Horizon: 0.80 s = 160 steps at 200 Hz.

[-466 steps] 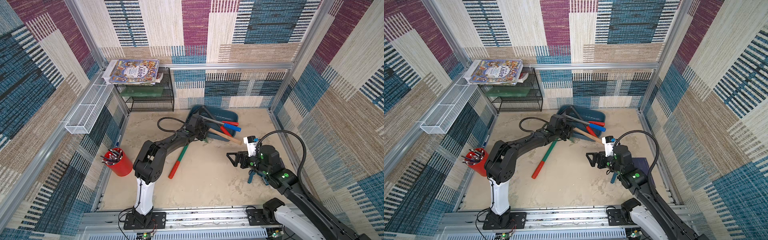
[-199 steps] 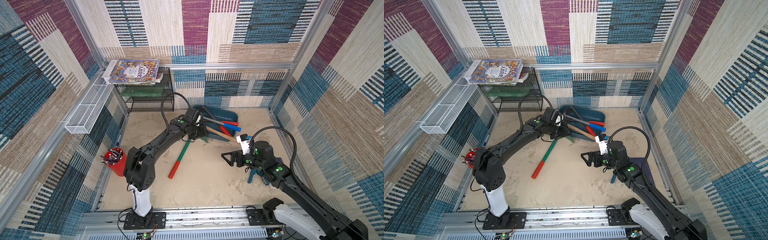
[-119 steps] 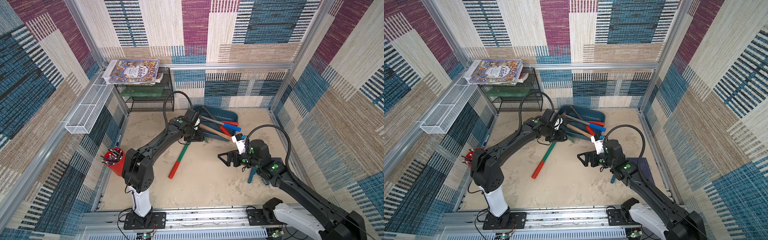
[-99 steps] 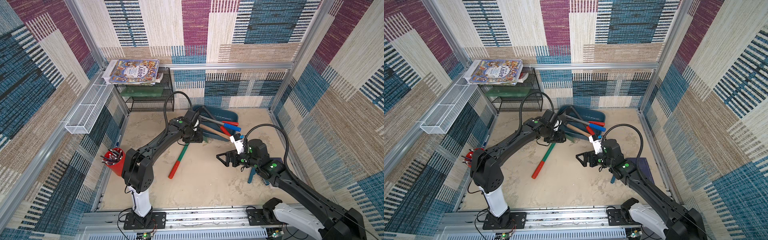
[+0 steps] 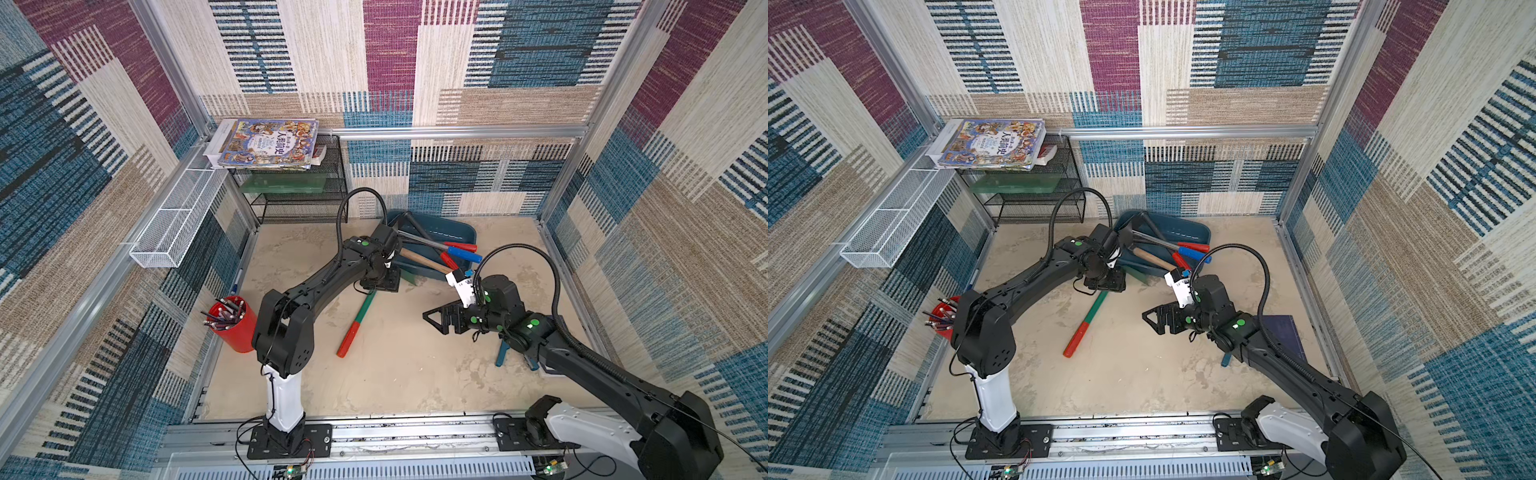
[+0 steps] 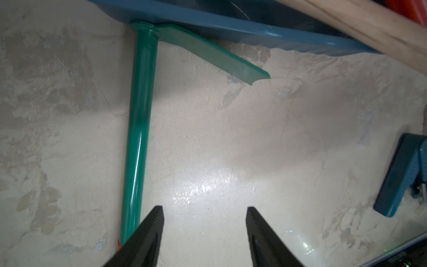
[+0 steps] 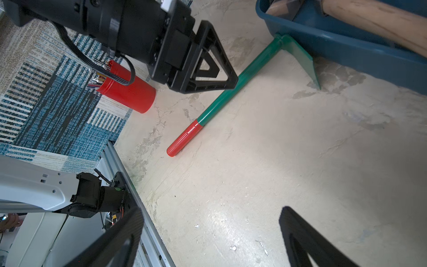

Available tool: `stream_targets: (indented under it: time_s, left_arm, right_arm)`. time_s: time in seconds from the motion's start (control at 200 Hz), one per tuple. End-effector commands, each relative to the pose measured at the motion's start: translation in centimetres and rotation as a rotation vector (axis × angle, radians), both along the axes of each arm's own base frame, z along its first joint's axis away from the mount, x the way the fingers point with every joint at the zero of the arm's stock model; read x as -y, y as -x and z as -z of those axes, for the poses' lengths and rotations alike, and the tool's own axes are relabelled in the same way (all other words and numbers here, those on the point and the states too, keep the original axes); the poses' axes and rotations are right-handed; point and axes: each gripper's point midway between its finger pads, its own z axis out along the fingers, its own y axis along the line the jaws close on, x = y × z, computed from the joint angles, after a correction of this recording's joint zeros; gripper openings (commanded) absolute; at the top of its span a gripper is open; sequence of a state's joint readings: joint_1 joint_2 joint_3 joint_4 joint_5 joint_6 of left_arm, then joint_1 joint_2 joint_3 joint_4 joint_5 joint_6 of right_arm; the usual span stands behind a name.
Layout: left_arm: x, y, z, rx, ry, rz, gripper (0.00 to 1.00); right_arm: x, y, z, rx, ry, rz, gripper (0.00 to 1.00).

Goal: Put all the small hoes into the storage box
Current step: Pick up the hoe from the center of the board.

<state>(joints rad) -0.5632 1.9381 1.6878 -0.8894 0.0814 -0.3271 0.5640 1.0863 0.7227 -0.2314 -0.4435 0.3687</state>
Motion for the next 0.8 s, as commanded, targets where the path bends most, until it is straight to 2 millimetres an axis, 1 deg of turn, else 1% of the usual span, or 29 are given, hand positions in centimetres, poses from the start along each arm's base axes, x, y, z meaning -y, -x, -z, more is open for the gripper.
stream_targets:
  time_s: [0.0, 0.18, 0.436, 0.601, 0.796]
  left_arm:
    - [-0.8, -0.2, 0.5, 0.006, -0.067, 0.069, 0.61]
    - [-1.3, -1.1, 1.0, -0.011, -0.105, 0.093, 0.6]
    - [-2.0, -2.2, 2.2, -0.045, -0.138, 0.124, 0.58]
    - [-2.8, -3.5, 2.7, -0.051, -0.161, 0.121, 0.57]
    - [-2.6, -4.7, 3.6, -0.067, -0.155, 0.134, 0.57]
  right_arm:
    - [-0.5, -0.5, -0.9, 0.044, -0.012, -0.007, 0.96]
    - [-0.9, -0.5, -0.1, 0.027, -0.001, -0.016, 0.96]
    - [-1.2, -0.1, 0.7, 0.007, 0.004, -0.029, 0.96]
    - [-1.2, 0.1, 1.1, -0.001, 0.012, -0.028, 0.96]
    - [-0.9, 0.3, 1.1, -0.007, 0.019, -0.018, 0.96]
